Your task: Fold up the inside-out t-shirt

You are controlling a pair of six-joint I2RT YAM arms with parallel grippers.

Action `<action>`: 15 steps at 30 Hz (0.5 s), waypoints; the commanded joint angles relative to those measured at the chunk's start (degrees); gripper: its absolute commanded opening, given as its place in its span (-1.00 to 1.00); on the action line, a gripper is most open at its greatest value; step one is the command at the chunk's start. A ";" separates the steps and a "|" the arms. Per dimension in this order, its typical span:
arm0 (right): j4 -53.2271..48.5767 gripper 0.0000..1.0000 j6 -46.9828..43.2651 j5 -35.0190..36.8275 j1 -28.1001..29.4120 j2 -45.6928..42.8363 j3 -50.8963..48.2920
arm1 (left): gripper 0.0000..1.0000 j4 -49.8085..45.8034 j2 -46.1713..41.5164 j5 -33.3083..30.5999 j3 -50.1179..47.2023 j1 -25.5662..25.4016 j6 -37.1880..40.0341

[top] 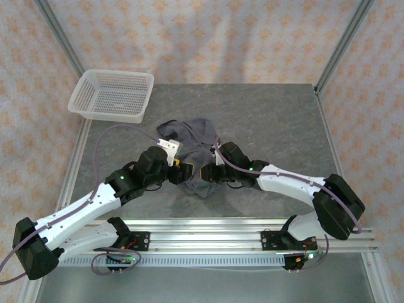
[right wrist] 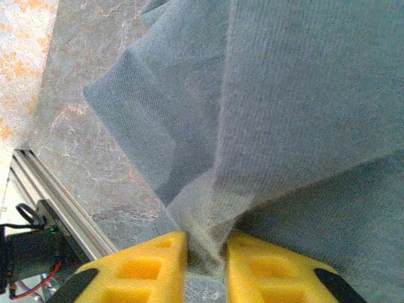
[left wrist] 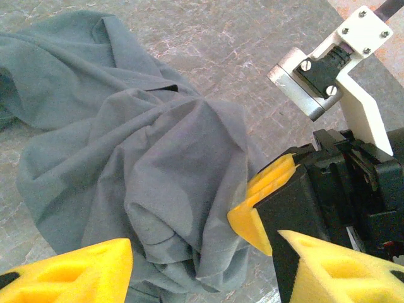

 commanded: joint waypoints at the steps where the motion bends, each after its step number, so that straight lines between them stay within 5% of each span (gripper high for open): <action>1: 4.74 -0.36 2.31 0.77 0.83 -0.21 -1.94 | 0.23 1.61 -1.00 -1.66 -0.96 0.31 -0.71; 7: 11.22 -0.30 5.47 1.41 1.55 2.75 -3.57 | 0.23 2.05 0.10 -1.16 -0.45 0.31 -0.85; 15: 10.86 -0.67 5.76 2.08 1.64 0.87 -4.78 | 0.23 2.06 -0.07 -1.60 -0.64 0.31 -0.76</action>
